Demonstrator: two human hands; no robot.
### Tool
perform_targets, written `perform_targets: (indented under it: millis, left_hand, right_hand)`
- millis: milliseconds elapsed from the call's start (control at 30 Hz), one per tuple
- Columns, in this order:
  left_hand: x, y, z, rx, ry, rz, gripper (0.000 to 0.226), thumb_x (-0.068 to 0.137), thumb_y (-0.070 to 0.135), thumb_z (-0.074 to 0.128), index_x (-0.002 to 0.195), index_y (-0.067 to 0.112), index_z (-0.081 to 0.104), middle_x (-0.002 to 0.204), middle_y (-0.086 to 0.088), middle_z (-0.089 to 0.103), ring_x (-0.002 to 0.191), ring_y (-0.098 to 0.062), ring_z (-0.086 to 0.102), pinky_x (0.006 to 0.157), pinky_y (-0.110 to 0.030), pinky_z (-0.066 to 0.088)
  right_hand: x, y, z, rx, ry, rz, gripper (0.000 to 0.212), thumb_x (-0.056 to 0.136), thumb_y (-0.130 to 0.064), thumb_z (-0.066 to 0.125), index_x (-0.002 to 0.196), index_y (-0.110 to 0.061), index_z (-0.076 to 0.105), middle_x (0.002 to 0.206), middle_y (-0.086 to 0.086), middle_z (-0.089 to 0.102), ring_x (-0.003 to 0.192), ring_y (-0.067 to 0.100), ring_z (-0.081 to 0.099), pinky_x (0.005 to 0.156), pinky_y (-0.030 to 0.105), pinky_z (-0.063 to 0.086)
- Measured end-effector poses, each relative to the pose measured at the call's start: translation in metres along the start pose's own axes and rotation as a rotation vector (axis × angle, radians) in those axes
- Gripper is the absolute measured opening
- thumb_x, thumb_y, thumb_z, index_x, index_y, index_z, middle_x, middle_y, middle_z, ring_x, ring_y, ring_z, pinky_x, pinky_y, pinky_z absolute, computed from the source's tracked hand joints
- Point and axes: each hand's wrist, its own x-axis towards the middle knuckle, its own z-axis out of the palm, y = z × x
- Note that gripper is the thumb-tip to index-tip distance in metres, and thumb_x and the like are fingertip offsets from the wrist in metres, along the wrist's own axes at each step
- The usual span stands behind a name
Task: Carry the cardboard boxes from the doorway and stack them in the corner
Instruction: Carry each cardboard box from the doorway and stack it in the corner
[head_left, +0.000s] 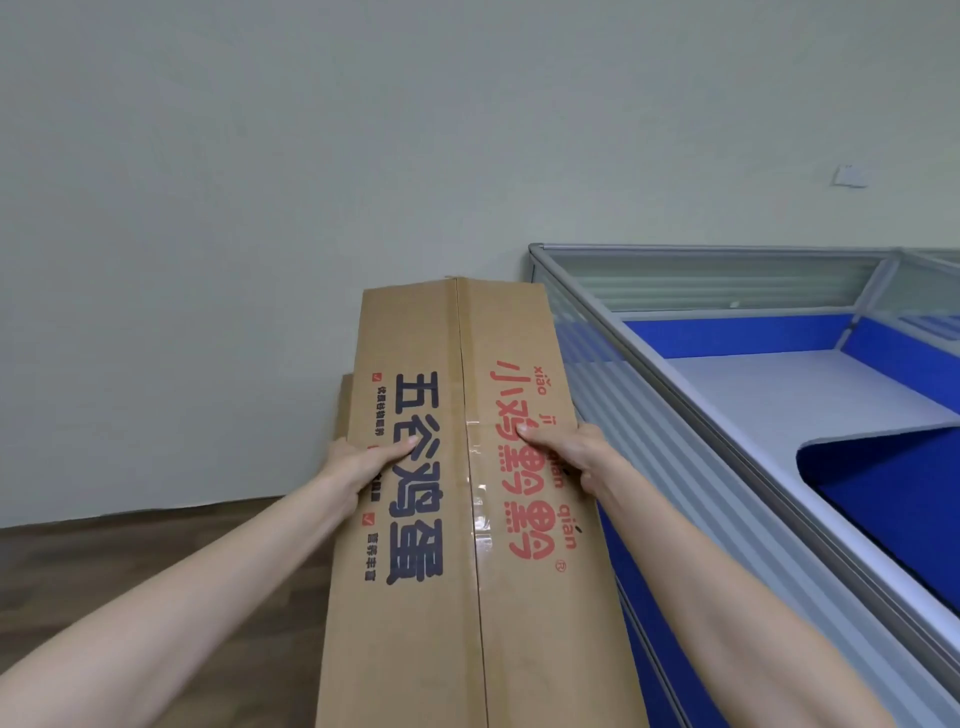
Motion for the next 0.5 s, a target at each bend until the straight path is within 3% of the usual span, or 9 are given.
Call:
perform_targets:
  millis: [100, 167, 233, 367, 500]
  left_hand:
    - [0.072, 0.037, 0.011, -0.009, -0.034, -0.024, 0.089, 0.048, 0.039, 0.097, 0.122, 0.011, 0.056, 0.105, -0.015, 0.075, 0.091, -0.032, 0.074, 0.069, -0.043, 0.059]
    - [0.11, 0.065, 0.024, -0.027, -0.053, -0.027, 0.067, 0.062, 0.031, 0.094, 0.114, 0.011, 0.057, 0.101, -0.015, 0.074, 0.088, -0.03, 0.072, 0.068, -0.041, 0.057]
    - [0.147, 0.089, 0.035, -0.02, -0.091, -0.045, 0.058, 0.065, 0.031, 0.093, 0.108, 0.012, 0.058, 0.096, -0.015, 0.073, 0.084, -0.029, 0.071, 0.072, -0.042, 0.056]
    - [0.225, 0.117, 0.049, 0.01, -0.11, -0.075, 0.105, 0.029, 0.044, 0.099, 0.121, 0.012, 0.058, 0.106, -0.017, 0.075, 0.094, -0.035, 0.073, 0.075, -0.047, 0.06]
    - [0.307, 0.141, 0.067, -0.002, -0.091, -0.125, 0.123, 0.009, 0.049, 0.097, 0.12, 0.011, 0.059, 0.103, -0.017, 0.076, 0.091, -0.035, 0.074, 0.073, -0.049, 0.061]
  right_hand:
    - [0.071, -0.031, 0.007, -0.019, 0.013, 0.02, 0.032, 0.076, -0.023, 0.089, 0.096, -0.013, 0.066, 0.093, 0.008, 0.075, 0.081, 0.02, 0.071, 0.058, 0.031, 0.051]
    - [0.118, -0.051, 0.008, -0.027, 0.038, 0.04, 0.041, 0.073, -0.025, 0.092, 0.104, -0.011, 0.069, 0.099, 0.01, 0.077, 0.086, 0.023, 0.074, 0.062, 0.032, 0.054]
    - [0.16, -0.067, 0.007, -0.033, 0.061, 0.067, 0.046, 0.07, -0.027, 0.093, 0.107, -0.011, 0.07, 0.101, 0.011, 0.078, 0.088, 0.024, 0.074, 0.063, 0.033, 0.054]
    - [0.235, -0.089, 0.004, -0.041, 0.066, 0.093, 0.045, 0.069, -0.027, 0.094, 0.104, -0.011, 0.07, 0.099, 0.011, 0.079, 0.086, 0.023, 0.075, 0.064, 0.033, 0.055]
    - [0.32, -0.108, 0.002, -0.062, 0.06, 0.121, 0.055, 0.063, -0.031, 0.097, 0.106, -0.01, 0.069, 0.1, 0.012, 0.079, 0.092, 0.027, 0.075, 0.081, 0.041, 0.059]
